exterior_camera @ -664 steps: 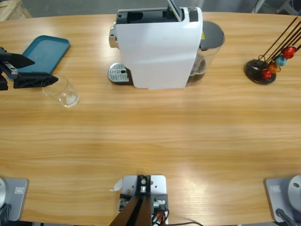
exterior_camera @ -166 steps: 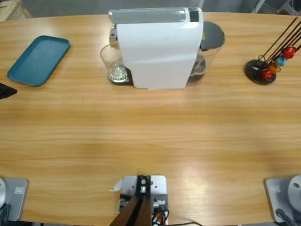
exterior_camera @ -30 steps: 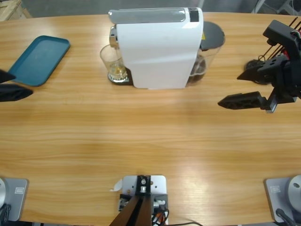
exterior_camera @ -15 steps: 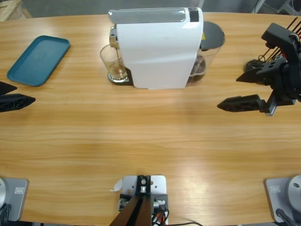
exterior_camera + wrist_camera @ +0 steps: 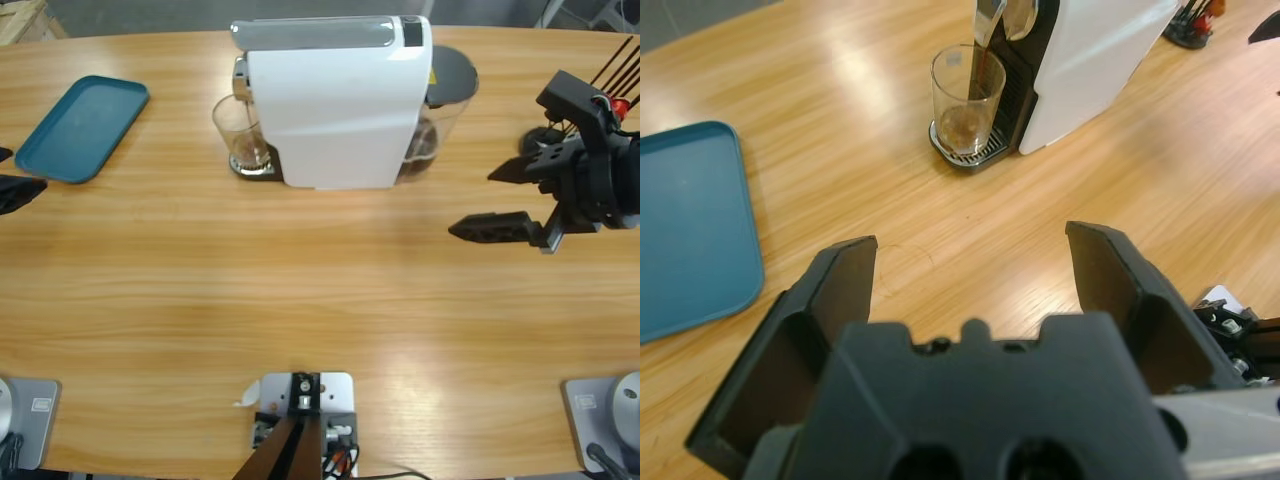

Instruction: Pour coffee

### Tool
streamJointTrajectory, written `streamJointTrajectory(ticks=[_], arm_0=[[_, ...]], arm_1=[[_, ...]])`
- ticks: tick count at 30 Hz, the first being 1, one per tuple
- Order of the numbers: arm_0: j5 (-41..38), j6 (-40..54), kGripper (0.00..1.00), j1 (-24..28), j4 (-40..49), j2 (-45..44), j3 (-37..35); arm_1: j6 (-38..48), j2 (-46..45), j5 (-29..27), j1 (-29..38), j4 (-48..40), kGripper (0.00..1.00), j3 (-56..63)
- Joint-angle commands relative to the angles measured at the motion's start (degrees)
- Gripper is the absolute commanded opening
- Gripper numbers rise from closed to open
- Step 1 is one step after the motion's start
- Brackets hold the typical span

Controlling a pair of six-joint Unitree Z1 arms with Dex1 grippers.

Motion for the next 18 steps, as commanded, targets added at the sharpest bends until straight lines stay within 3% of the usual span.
streamJointTrajectory(ticks=[1, 18], arm_0=[[-1.73, 0.44, 0.816, -0.47, -2.26, -1.62, 3.41], [-3.42, 0.44, 0.816, -0.47, -2.46, 2.63, 2.9]], arm_1=[[1.42, -1.82, -0.87, 0.64, -1.92, 0.959, 3.02], [1.95, -0.78, -0.94, 0.64, -2.35, 0.959, 3.36]])
